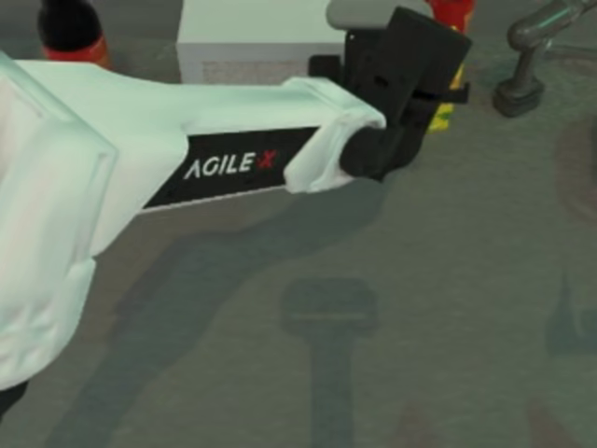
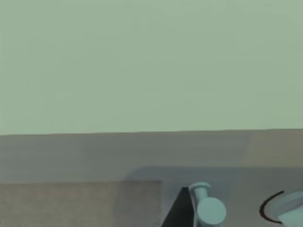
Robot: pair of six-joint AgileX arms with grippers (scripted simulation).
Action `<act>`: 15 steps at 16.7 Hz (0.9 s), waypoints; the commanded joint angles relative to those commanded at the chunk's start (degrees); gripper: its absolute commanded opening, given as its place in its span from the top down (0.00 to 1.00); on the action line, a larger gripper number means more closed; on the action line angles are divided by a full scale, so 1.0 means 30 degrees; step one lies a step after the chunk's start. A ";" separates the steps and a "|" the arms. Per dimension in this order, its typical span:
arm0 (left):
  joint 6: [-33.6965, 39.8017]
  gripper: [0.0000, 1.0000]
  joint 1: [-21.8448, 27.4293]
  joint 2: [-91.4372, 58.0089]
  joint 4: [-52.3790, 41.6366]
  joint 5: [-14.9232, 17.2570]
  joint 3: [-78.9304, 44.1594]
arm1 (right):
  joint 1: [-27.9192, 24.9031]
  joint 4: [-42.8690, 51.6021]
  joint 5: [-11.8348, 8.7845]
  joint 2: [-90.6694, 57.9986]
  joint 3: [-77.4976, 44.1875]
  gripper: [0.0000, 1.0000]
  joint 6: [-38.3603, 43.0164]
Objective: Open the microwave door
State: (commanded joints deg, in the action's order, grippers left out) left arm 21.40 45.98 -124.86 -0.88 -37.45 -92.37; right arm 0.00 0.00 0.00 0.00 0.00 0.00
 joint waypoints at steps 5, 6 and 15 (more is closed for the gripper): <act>0.1041 1.00 -0.0316 -0.1444 -0.4104 0.1111 -0.3294 | 0.0000 0.0000 0.0000 0.0000 0.0000 0.00 0.0000; 0.1363 1.00 -0.0420 -0.1829 -0.5497 0.1464 -0.4296 | 0.0000 0.0000 0.0000 0.0000 0.0000 0.00 0.0000; 0.4404 1.00 -0.1641 -0.4448 -1.8984 0.5269 -1.3552 | 0.0000 0.0000 0.0000 0.0000 0.0000 0.00 0.0000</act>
State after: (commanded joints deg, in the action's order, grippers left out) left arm 34.61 41.06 -138.21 -57.83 -21.64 -133.03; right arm 0.00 0.00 0.00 0.00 0.00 0.00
